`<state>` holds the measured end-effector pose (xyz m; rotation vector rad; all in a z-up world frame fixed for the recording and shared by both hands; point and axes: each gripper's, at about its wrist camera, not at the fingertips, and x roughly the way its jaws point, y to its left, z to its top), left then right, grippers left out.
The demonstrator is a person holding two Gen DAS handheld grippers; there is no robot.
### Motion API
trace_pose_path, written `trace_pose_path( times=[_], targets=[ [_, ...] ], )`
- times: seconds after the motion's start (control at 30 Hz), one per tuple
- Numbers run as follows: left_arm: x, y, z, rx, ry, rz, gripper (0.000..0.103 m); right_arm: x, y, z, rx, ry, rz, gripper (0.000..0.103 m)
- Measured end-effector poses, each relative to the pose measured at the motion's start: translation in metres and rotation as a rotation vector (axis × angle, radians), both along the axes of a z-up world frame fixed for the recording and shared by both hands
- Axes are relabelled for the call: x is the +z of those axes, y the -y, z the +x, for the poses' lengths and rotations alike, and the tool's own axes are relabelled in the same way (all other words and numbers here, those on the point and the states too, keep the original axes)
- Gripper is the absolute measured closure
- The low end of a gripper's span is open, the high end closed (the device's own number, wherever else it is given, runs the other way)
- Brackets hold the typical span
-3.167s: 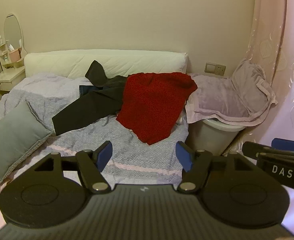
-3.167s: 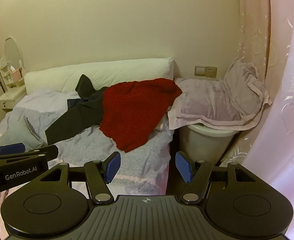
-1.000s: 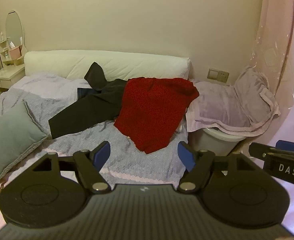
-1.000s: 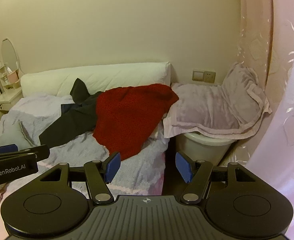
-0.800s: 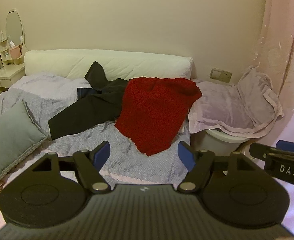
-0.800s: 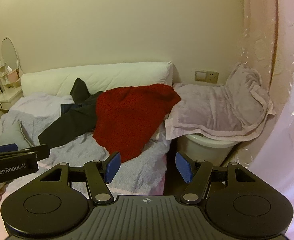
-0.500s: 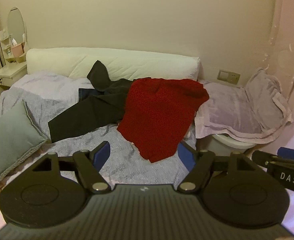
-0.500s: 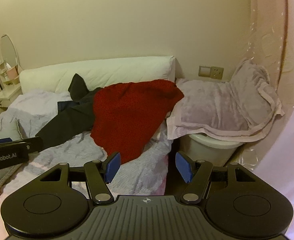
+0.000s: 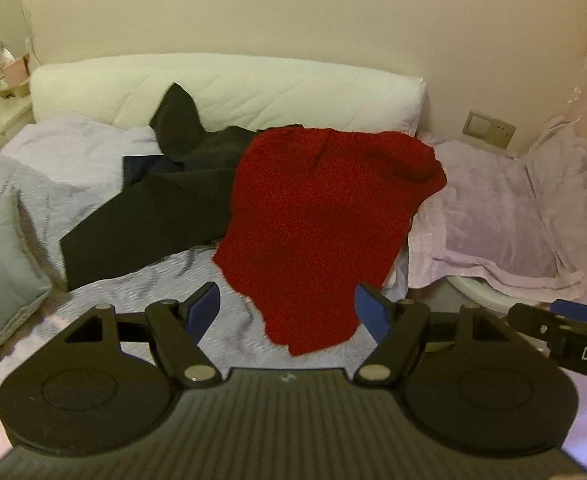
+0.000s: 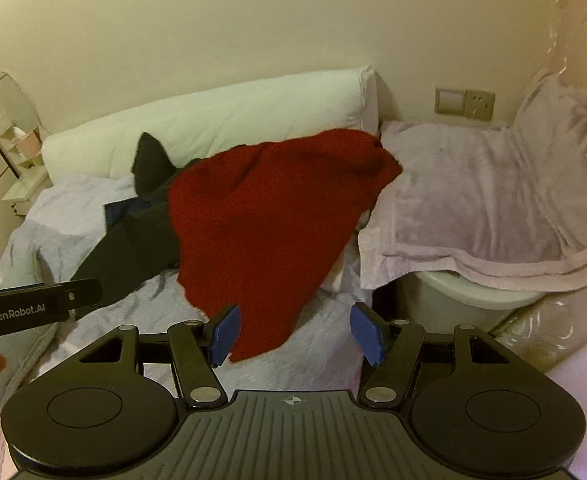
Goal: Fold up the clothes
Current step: 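Reach both tools to the red sweater and close both on it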
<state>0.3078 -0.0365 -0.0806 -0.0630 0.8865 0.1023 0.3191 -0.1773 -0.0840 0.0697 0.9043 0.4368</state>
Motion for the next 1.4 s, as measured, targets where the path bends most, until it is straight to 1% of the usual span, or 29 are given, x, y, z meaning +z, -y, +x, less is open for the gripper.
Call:
trace_pose_path(
  times=[0.1, 0.2, 0.37, 0.5, 0.63, 0.7, 0.8, 0.9, 1.03, 1.13, 1.2, 1.33, 1.37, 1.4],
  targets=[
    [-0.015, 0.001, 0.043, 0.0, -0.026, -0.009, 0.032, -0.013, 0.001, 0.038, 0.0, -0.031, 0.005, 0.039],
    [-0.03, 0.0, 0.079, -0.002, -0.044, 0.001, 0.033, -0.03, 0.0, 0.078, -0.002, -0.067, 0.014, 0.039],
    [-0.052, -0.005, 0.13, 0.006, -0.055, 0.013, 0.033, -0.063, -0.005, 0.139, -0.007, -0.124, 0.02, 0.039],
    [-0.069, -0.013, 0.169, 0.01, -0.067, 0.026, 0.033, -0.092, -0.013, 0.174, -0.002, -0.179, 0.018, 0.039],
    [-0.086, -0.022, 0.2, 0.005, -0.08, 0.042, 0.033, -0.123, -0.021, 0.194, 0.001, -0.245, 0.025, 0.039],
    [-0.094, -0.027, 0.215, 0.004, -0.086, 0.051, 0.033, -0.138, -0.024, 0.203, -0.008, -0.265, 0.043, 0.039],
    [-0.105, -0.035, 0.237, 0.006, -0.094, 0.048, 0.032, -0.163, -0.019, 0.216, -0.065, -0.288, 0.138, 0.039],
    [-0.113, -0.042, 0.257, -0.006, -0.088, 0.064, 0.032, -0.197, -0.006, 0.232, -0.181, -0.335, 0.285, 0.039],
    [-0.122, -0.052, 0.278, -0.028, -0.088, 0.09, 0.032, -0.25, 0.006, 0.244, -0.354, -0.458, 0.462, 0.039],
    [-0.127, -0.062, 0.286, -0.029, -0.075, 0.114, 0.032, -0.285, 0.006, 0.247, -0.429, -0.529, 0.538, 0.039],
    [-0.13, -0.068, 0.291, -0.027, -0.071, 0.127, 0.031, -0.302, 0.003, 0.248, -0.463, -0.556, 0.582, 0.038],
    [-0.149, -0.074, 0.307, -0.029, -0.087, 0.138, 0.03, -0.319, 0.004, 0.251, -0.512, -0.596, 0.709, 0.038],
    [-0.155, -0.074, 0.311, -0.033, -0.093, 0.122, 0.03, -0.322, 0.004, 0.252, -0.512, -0.605, 0.737, 0.038],
    [-0.159, -0.075, 0.313, -0.047, -0.09, 0.089, 0.031, -0.324, 0.005, 0.254, -0.512, -0.615, 0.764, 0.039]
  ],
)
